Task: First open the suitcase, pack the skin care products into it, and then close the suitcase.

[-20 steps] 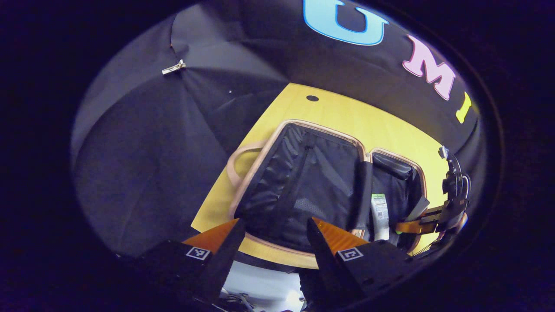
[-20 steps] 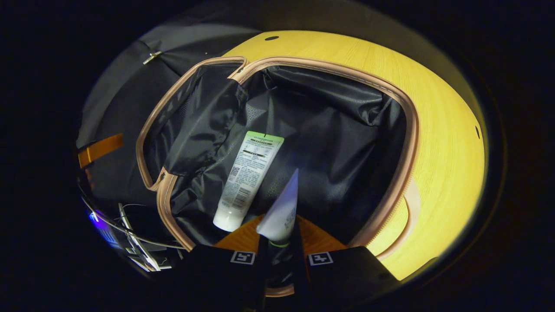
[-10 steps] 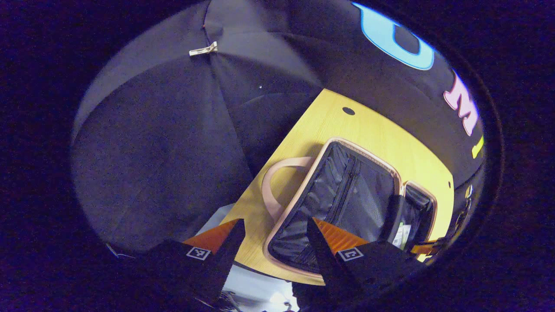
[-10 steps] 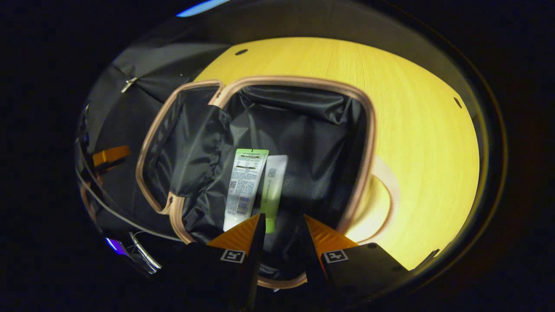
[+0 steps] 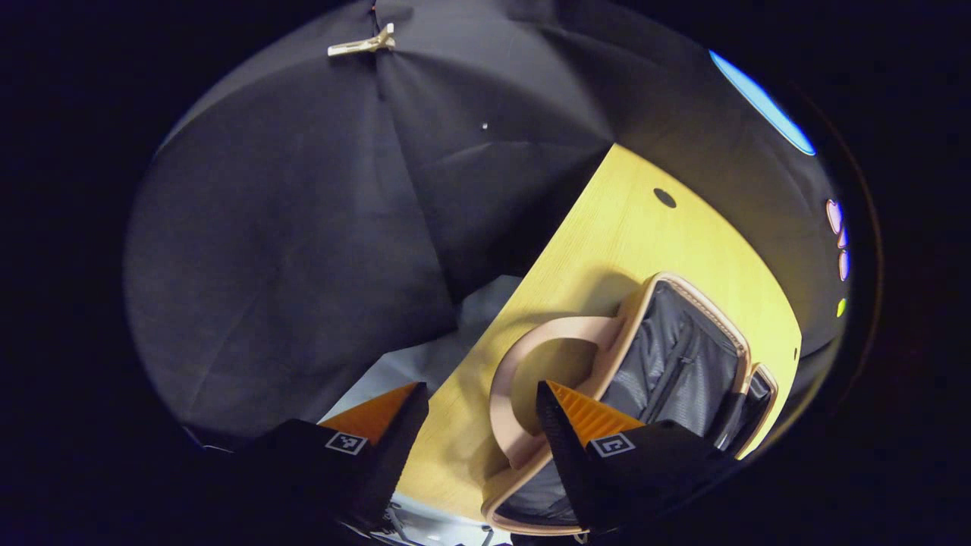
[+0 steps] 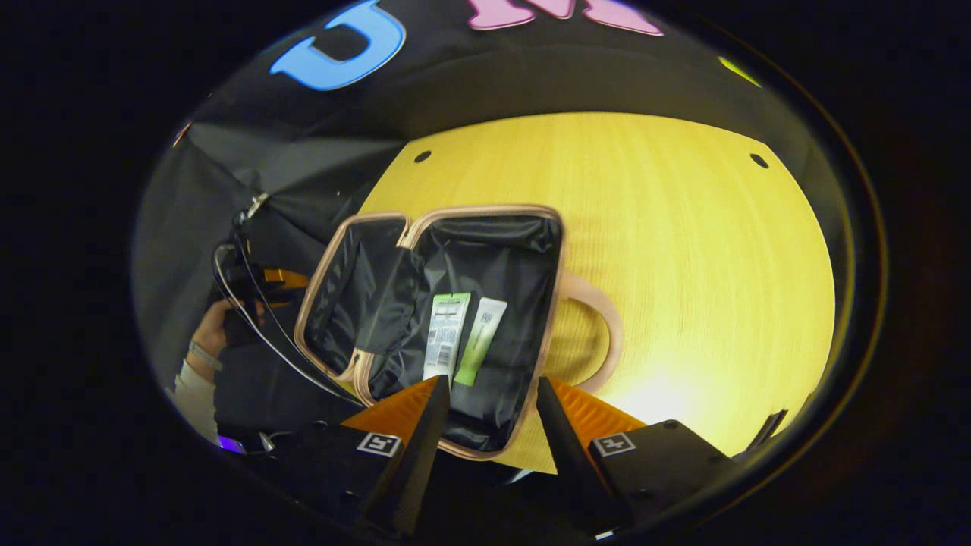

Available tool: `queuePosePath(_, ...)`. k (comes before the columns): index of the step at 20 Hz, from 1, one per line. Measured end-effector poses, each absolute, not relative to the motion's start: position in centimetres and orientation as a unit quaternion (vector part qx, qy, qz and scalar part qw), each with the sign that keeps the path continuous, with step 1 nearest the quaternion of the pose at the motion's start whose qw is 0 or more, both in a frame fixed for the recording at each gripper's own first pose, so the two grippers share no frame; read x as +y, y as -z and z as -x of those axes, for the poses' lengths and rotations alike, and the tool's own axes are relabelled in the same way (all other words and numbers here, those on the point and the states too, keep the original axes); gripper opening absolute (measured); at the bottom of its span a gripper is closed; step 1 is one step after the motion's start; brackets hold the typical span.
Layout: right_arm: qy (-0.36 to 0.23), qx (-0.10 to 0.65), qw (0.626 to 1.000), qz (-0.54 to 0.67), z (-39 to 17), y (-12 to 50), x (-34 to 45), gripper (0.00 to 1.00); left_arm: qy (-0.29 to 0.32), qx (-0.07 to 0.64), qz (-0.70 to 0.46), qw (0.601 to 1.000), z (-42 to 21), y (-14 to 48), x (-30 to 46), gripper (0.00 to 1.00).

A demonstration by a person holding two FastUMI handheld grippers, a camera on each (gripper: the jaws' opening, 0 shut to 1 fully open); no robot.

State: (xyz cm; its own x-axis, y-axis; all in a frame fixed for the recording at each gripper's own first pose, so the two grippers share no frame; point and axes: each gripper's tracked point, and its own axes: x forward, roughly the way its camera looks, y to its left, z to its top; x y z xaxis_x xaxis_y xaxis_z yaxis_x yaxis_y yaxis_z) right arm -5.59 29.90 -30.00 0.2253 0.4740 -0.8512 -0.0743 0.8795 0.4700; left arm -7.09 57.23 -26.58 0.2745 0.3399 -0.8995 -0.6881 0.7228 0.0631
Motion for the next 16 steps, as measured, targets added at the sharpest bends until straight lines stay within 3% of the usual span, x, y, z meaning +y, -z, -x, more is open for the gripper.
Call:
queuePosePath(3,-0.158,0.593,0.772,-0.168,5.7,30.0,28.3,0.8,-0.329,0.528,0.171,0.764,6.5,29.3,57.7,0.91)
queuePosePath(4,-0.151,0.595,0.771,-0.169,6.1,29.9,27.8,0.92,-0.319,0.539,0.179,0.759,6.4,30.1,57.3,0.88)
queuePosePath(5,-0.144,0.6,0.768,-0.172,6.5,29.8,27.5,0.8,-0.334,0.552,0.195,0.739,7.2,30.6,56.5,0.75)
queuePosePath(6,-0.14,0.604,0.765,-0.175,7.2,29.4,27.1,0.8,-0.346,0.537,0.187,0.747,6.2,30.3,56.8,0.19)
queuePosePath(7,-0.139,0.602,0.767,-0.176,7.5,29.1,26.9,0.8,-0.342,0.54,0.167,0.751,6.0,30.4,57.4,0.21)
queuePosePath(11,-0.14,0.582,0.782,-0.176,7.7,27.9,25.9,0.8,-0.315,0.52,0.154,0.779,5.1,27.7,55.9,0.14)
queuePosePath(16,-0.169,0.557,0.789,-0.197,6.6,26.4,26.2,0.8,-0.286,0.467,0.096,0.831,3.7,19.8,53.2,0.09)
